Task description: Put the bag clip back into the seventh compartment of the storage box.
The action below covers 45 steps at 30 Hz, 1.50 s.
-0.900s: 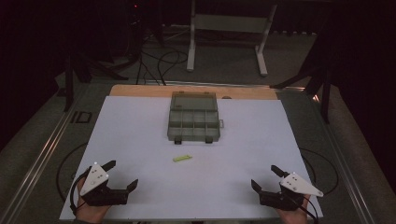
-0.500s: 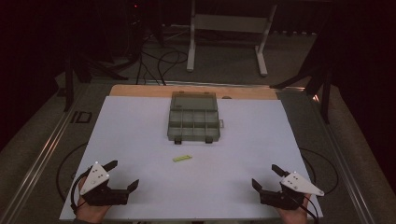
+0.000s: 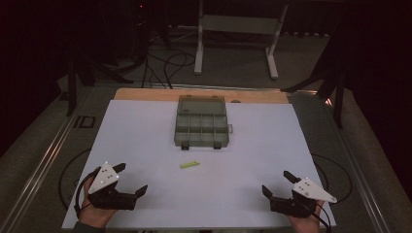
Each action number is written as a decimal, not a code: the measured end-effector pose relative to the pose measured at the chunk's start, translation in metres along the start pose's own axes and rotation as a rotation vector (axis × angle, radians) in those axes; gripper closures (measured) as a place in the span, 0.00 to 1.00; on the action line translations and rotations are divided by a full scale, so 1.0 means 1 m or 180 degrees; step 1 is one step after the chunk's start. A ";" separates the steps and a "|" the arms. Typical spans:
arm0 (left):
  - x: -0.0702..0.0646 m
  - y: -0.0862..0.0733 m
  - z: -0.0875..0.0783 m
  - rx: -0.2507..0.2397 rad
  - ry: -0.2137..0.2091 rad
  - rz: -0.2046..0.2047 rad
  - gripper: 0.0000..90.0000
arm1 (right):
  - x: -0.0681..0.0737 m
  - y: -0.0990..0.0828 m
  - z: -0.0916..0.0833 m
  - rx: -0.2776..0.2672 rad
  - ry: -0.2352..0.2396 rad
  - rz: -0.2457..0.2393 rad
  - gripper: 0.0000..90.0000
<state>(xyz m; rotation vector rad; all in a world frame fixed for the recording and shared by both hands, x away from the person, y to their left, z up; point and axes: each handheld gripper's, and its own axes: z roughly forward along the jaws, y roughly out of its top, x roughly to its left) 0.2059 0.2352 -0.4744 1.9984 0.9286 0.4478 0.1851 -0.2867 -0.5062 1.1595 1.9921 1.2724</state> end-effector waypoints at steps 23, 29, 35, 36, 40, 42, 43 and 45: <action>0.006 0.049 0.029 0.0307 -0.0143 0.0158 0.00 | 0.001 0.002 -0.001 -0.0042 0.0013 0.0017 0.09; 0.009 0.056 0.038 0.0383 -0.0157 0.0190 0.00 | 0.001 0.002 -0.001 -0.0041 0.0020 0.0014 0.09; 0.013 0.063 0.045 0.0428 -0.0135 0.0218 0.00 | 0.001 0.002 -0.001 -0.0052 0.0033 0.0026 0.09; 0.013 0.065 0.046 0.0437 -0.0130 0.0233 0.00 | 0.001 0.002 -0.001 -0.0056 0.0037 0.0031 0.09; 0.014 0.070 0.049 0.0457 -0.0129 0.0262 0.00 | 0.001 0.002 -0.001 -0.0072 0.0046 0.0041 0.09; 0.014 0.076 0.053 0.0479 -0.0131 0.0294 0.00 | 0.001 0.002 -0.002 -0.0099 0.0048 0.0039 0.09; 0.014 0.078 0.055 0.0488 -0.0130 0.0303 0.00 | 0.000 0.002 -0.002 -0.0105 0.0051 0.0040 0.09; 0.013 0.082 0.058 0.0506 -0.0138 0.0345 0.00 | 0.000 0.001 -0.002 -0.0114 0.0047 0.0044 0.09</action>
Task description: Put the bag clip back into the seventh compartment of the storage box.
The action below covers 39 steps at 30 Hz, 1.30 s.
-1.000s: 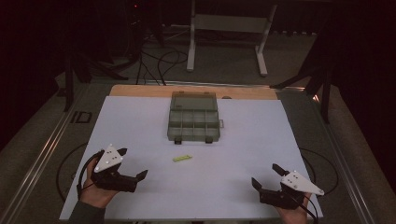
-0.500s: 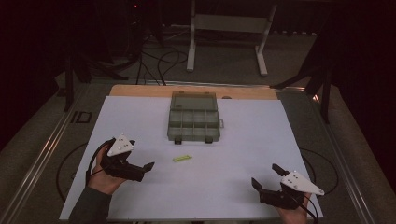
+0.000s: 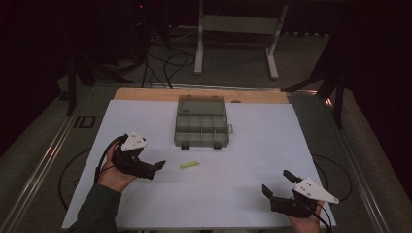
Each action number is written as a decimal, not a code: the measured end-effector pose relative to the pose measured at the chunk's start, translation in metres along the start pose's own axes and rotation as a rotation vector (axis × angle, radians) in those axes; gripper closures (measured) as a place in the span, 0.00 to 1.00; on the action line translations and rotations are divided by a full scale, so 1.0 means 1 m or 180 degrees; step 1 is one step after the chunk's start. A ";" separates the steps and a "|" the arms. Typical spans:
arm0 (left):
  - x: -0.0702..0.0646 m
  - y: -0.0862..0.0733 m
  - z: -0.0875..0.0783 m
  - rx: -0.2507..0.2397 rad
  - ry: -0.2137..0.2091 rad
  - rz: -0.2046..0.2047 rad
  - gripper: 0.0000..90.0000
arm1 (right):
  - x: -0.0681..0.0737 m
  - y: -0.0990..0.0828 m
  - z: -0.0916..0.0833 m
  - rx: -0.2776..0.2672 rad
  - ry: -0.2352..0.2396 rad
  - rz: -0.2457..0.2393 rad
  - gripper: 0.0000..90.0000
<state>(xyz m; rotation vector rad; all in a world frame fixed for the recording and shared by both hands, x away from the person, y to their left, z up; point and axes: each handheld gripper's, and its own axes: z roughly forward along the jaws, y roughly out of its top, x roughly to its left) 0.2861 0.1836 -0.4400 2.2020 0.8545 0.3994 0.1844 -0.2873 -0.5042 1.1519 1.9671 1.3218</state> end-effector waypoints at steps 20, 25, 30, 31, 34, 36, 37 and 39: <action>-0.001 0.018 0.029 0.0276 -0.0179 0.0132 0.01 | 0.001 0.001 0.003 -0.0102 0.0023 -0.0025 0.09; -0.001 0.021 0.037 0.0368 -0.0220 0.0161 0.01 | 0.000 0.001 0.003 -0.0103 0.0022 -0.0018 0.09; -0.002 0.024 0.046 0.0487 -0.0272 0.0192 0.01 | 0.000 0.001 0.003 -0.0099 0.0017 -0.0020 0.09; -0.002 0.024 0.048 0.0513 -0.0273 0.0196 0.01 | 0.000 0.001 0.003 -0.0100 0.0017 -0.0020 0.09; -0.002 0.024 0.054 0.0600 -0.0293 0.0208 0.01 | 0.000 0.001 0.003 -0.0097 0.0018 -0.0020 0.09; -0.003 0.024 0.058 0.0663 -0.0304 0.0225 0.01 | 0.000 0.001 0.003 -0.0094 0.0017 -0.0020 0.09; -0.003 0.024 0.060 0.0680 -0.0306 0.0227 0.01 | 0.001 0.001 0.004 -0.0093 0.0013 -0.0024 0.09; -0.003 0.023 0.062 0.0704 -0.0305 0.0233 0.02 | 0.001 0.001 0.004 -0.0090 0.0016 -0.0023 0.09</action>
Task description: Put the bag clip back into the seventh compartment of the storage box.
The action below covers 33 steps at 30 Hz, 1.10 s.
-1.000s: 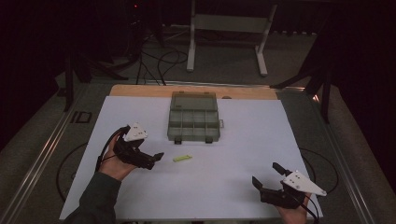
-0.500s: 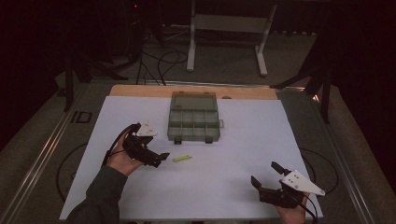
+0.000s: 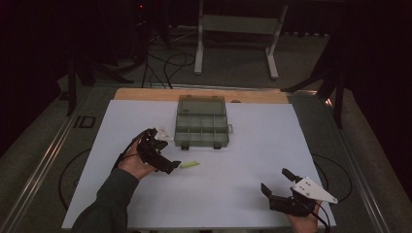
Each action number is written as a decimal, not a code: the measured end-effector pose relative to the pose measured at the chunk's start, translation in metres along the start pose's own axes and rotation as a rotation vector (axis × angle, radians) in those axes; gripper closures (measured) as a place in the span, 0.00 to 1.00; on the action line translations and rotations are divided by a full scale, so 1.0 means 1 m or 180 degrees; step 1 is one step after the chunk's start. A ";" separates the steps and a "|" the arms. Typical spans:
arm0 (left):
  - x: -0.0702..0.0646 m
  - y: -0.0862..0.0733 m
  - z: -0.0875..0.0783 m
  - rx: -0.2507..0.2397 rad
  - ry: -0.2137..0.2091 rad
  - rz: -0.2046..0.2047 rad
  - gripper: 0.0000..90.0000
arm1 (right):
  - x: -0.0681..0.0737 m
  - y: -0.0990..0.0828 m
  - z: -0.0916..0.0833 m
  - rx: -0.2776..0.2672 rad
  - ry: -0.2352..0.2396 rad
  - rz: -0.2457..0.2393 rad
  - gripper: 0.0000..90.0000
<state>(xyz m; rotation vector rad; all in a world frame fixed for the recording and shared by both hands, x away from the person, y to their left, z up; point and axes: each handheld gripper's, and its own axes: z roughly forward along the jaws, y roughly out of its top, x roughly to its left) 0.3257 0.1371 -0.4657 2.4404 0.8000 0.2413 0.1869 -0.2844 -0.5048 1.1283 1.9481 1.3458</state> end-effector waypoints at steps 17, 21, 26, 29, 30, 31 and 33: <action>-0.004 0.005 0.030 0.0351 -0.0027 0.0056 0.07 | 0.001 0.000 0.001 0.0014 0.0003 -0.0011 0.09; -0.007 0.007 0.036 0.0432 -0.0037 0.0077 0.09 | 0.001 0.000 0.001 0.0014 0.0001 -0.0012 0.09; -0.010 0.009 0.045 0.0528 -0.0032 0.0106 0.12 | 0.000 0.000 0.001 0.0011 -0.0003 -0.0021 0.09; -0.012 0.010 0.049 0.0559 -0.0024 0.0116 0.15 | 0.001 0.000 0.001 0.0015 -0.0003 -0.0017 0.09; -0.013 0.012 0.053 0.0581 -0.0052 0.0119 0.15 | 0.001 0.000 0.001 0.0015 -0.0001 -0.0017 0.09; -0.013 0.012 0.055 0.0596 -0.0062 0.0125 0.18 | 0.000 0.000 0.001 0.0012 -0.0005 -0.0021 0.09; -0.014 0.013 0.057 0.0621 -0.0081 0.0150 0.22 | 0.000 0.000 0.001 0.0011 -0.0006 -0.0020 0.09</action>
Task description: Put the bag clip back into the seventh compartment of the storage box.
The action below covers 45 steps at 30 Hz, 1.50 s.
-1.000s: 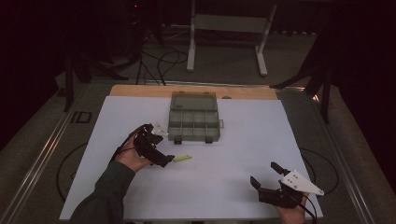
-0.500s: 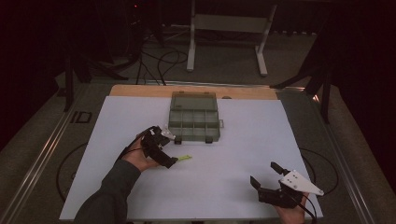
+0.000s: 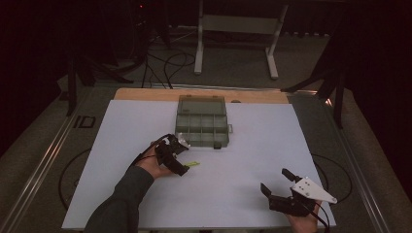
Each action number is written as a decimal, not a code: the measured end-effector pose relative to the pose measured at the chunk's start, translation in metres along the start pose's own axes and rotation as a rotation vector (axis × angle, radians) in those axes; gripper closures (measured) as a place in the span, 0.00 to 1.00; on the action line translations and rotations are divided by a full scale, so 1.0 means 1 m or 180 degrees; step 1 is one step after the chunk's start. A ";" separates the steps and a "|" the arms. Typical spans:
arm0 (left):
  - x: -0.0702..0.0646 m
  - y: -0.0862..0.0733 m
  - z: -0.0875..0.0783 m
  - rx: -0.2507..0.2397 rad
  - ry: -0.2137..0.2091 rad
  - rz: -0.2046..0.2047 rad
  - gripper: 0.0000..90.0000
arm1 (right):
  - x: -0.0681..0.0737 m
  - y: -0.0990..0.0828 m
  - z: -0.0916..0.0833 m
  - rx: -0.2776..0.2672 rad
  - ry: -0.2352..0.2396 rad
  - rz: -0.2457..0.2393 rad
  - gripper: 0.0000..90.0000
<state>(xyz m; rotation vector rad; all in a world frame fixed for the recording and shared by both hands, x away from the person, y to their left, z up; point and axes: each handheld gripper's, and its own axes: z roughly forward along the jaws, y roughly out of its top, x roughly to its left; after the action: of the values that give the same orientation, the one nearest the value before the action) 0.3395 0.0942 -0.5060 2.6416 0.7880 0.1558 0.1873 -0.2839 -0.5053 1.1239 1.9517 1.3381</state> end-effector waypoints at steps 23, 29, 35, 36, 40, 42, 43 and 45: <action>-0.008 0.017 0.025 0.0275 -0.0113 0.0155 0.77 | 0.001 0.000 0.001 0.0021 0.0009 -0.0007 0.09; -0.011 0.019 0.025 0.0325 -0.0144 0.0241 0.86 | 0.001 0.000 0.002 0.0026 0.0024 -0.0015 0.09; -0.010 0.019 0.025 0.0327 -0.0180 0.0224 0.90 | 0.002 0.000 0.004 0.0031 0.0035 -0.0017 0.09; -0.010 0.019 0.025 0.0329 -0.0179 0.0223 0.90 | 0.002 0.000 0.004 0.0027 0.0040 -0.0012 0.09; -0.008 0.018 0.023 0.0281 -0.0141 0.0192 0.90 | 0.001 0.000 0.004 0.0022 0.0038 -0.0004 0.09; -0.007 0.018 0.021 0.0280 -0.0133 0.0181 0.90 | 0.001 0.000 0.004 0.0015 0.0033 0.0005 0.09; -0.006 0.018 0.021 0.0272 -0.0133 0.0176 0.90 | 0.001 0.000 0.003 0.0012 0.0034 0.0001 0.09; -0.006 0.018 0.019 0.0257 -0.0123 0.0155 0.90 | 0.001 0.000 0.003 0.0011 0.0034 0.0011 0.09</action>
<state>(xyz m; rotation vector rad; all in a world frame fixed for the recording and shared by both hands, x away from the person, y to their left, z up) 0.3477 0.0707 -0.5166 2.7326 0.7322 0.0874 0.1895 -0.2817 -0.5065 1.1246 1.9611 1.3457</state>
